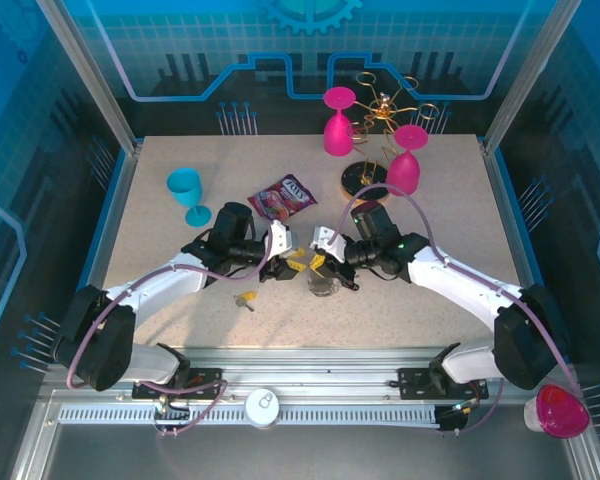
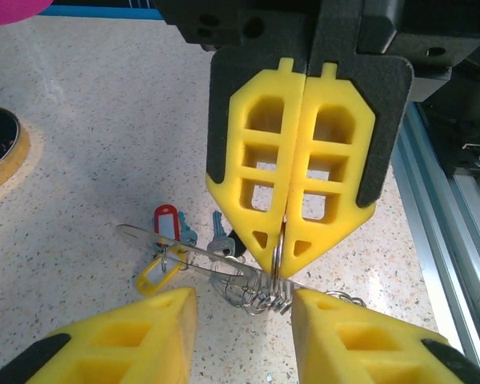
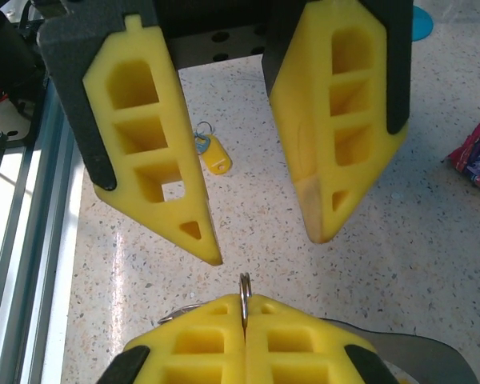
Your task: Put the keys on the keyring
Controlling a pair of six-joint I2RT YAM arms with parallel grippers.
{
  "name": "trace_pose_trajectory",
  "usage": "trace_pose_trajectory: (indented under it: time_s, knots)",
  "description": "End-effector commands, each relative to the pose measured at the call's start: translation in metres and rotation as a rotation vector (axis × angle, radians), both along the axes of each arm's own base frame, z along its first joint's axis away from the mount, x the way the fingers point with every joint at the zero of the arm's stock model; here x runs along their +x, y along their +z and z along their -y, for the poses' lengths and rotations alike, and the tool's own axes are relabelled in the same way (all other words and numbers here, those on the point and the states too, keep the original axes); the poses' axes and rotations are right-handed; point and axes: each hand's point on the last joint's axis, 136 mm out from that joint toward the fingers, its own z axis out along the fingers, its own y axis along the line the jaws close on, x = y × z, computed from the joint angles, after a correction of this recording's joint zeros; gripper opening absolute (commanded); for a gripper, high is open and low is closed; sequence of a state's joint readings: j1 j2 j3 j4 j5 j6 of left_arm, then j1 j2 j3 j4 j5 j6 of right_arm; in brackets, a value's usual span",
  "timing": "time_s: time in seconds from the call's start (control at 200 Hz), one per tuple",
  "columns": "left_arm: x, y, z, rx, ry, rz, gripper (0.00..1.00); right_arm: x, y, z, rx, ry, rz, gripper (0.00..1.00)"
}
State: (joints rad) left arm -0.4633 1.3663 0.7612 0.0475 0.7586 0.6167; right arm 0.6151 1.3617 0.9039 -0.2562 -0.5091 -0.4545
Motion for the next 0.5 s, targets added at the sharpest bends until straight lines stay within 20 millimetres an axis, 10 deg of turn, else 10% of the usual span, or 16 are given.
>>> trace_pose_trajectory:
  time_s: [0.0,0.495]
  knots:
    - [-0.016,-0.004,0.004,-0.007,-0.087,0.003,0.33,-0.001,0.016,-0.013,0.037,0.057,0.058,0.00]
    - [-0.018,-0.008,0.004,0.004,-0.114,0.012,0.09,-0.002,0.022,-0.026,0.036,0.094,0.084,0.00]
